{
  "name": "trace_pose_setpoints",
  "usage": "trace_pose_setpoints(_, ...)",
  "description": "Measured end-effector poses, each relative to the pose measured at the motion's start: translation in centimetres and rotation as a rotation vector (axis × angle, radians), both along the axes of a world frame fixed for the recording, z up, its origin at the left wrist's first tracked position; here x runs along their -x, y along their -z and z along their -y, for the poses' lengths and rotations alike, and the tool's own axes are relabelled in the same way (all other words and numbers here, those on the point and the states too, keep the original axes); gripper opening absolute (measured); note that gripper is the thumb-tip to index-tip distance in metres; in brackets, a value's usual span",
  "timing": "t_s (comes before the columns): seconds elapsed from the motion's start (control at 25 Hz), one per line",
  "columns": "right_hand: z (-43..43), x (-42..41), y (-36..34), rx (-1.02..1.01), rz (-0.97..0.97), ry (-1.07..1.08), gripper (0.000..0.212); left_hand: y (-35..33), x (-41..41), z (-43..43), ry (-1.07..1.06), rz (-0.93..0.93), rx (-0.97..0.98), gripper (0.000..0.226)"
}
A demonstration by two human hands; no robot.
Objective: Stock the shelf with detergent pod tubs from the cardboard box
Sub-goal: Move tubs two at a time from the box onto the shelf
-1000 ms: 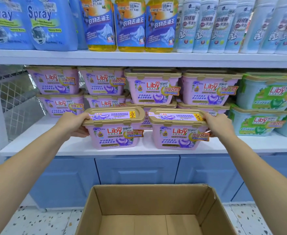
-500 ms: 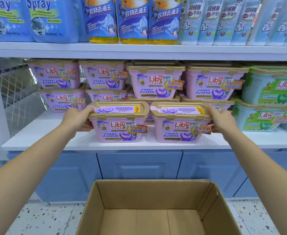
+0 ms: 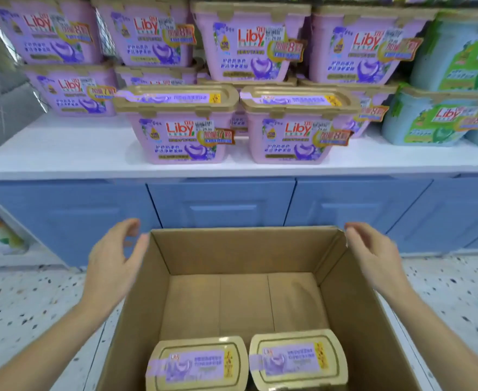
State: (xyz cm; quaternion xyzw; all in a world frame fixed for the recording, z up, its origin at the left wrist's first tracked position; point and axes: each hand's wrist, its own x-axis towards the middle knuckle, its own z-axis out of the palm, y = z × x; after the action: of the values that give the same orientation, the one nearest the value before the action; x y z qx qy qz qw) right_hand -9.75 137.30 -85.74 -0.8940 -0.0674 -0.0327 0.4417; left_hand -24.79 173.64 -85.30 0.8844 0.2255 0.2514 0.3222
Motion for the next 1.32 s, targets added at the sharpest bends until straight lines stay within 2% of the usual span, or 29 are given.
trace_pose_setpoints(0.12,2.0,4.4,6.1,0.239,-0.146,-0.093,0.036,6.5,4.3,2.5,0.207,-0.364,-0.099,0.045)
trace_pose_setpoints(0.24,3.3,7.6,10.6,0.416,-0.339,-0.219,0.048,11.2,7.2,3.6,0.377,-0.776,-0.175,0.066)
trace_pose_setpoints(0.36,3.9,7.8,12.7,0.510,-0.503,-0.246,0.061,13.1,7.8,4.0,0.378,-0.949,-0.172,0.069)
trace_pose_setpoints(0.52,3.6,6.1,13.4,0.528,-0.693,-0.179,0.064,15.1,7.7,4.0,0.266,-1.133,0.104,0.077)
trace_pose_setpoints(0.6,3.4,5.8,13.8,0.532,-0.794,-0.171,0.058,15.6,7.4,3.7,0.142,-1.163,0.265,0.063)
trace_pose_setpoints(0.72,3.4,5.7,14.8,0.446,-0.995,-0.158,0.045,16.0,7.0,4.1,-0.093,-1.055,0.667,0.043)
trace_pose_setpoints(0.8,3.6,5.7,15.5,0.357,-1.101,-0.156,0.031,16.2,6.9,4.2,-0.175,-1.013,0.784,0.027)
trace_pose_setpoints(0.92,3.7,5.6,16.0,0.285,-1.104,-0.089,0.025,16.3,7.1,4.1,-0.189,-0.956,0.804,0.030)
trace_pose_setpoints(1.12,4.0,6.0,16.4,0.218,-0.971,-0.012,0.039,16.5,7.3,4.2,-0.182,-0.833,0.832,0.029)
trace_pose_setpoints(1.2,4.0,6.2,16.0,0.187,-0.905,0.004,0.036,16.5,7.7,4.3,-0.182,-0.801,0.815,0.028)
trace_pose_setpoints(1.24,3.9,6.3,15.7,0.183,-0.862,0.017,0.036,16.4,7.8,4.4,-0.177,-0.796,0.782,0.028)
trace_pose_setpoints(1.32,3.7,6.3,14.8,0.209,-0.755,0.038,0.038,16.2,7.9,4.6,-0.135,-0.804,0.572,0.029)
